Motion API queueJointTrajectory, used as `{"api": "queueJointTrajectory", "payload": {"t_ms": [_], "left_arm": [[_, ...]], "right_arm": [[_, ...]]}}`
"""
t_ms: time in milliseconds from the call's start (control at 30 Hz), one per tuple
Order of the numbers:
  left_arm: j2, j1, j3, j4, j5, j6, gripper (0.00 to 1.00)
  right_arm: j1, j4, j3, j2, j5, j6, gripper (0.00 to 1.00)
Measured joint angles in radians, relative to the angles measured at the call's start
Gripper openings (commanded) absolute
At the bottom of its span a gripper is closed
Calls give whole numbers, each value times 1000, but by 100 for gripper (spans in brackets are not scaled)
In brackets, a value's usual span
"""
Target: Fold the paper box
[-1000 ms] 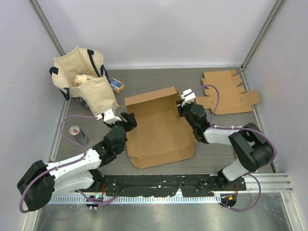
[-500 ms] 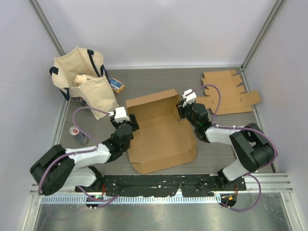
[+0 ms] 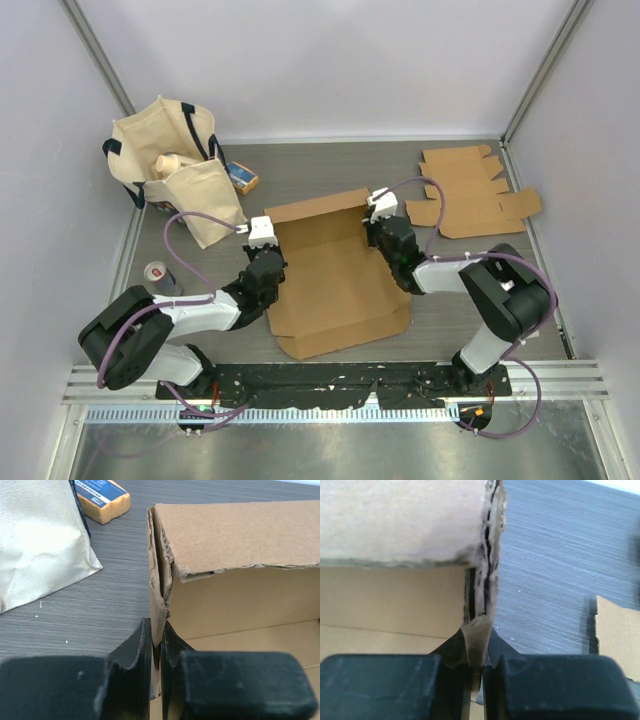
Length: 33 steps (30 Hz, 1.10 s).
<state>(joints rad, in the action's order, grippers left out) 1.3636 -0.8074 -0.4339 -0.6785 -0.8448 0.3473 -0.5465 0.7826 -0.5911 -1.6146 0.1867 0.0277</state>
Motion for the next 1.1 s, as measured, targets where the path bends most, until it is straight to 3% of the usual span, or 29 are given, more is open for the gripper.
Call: {"api": "queueJointTrajectory", "payload": {"t_ms": [233,333,367,400,467,500,567,833,900,1033,1100], "left_arm": [[0,5,-2,14,-21,22,0],[0,9,-9,31,-28,43,0],[0,9,-11,34,-28,47,0],[0,9,-11,37,-28,51,0],[0,9,-14,47,-31,64,0],[0,8,-15,50,-35,66,0],[0,8,-24,64,-35,72,6],[-27,0,-35,129,-15,121,19],[-34,0,-35,139,-13,130,29],[-47,-2,-35,162,-5,150,38],[-61,-2,-35,176,2,155,47]], "right_arm": [[-183,130,-120,-181,517,57,1],[-222,178,-125,-220,642,60,3],[-224,180,-125,-220,648,57,9],[-224,180,-125,-217,645,55,26],[-219,170,-119,-203,618,52,46],[-214,149,-114,-188,602,48,62],[-198,55,-102,-137,546,31,75],[-169,-467,-99,224,330,-169,81],[-163,-578,-101,296,264,-206,81],[-153,-772,-106,399,141,-273,81],[-150,-842,-100,443,102,-293,81]]}}
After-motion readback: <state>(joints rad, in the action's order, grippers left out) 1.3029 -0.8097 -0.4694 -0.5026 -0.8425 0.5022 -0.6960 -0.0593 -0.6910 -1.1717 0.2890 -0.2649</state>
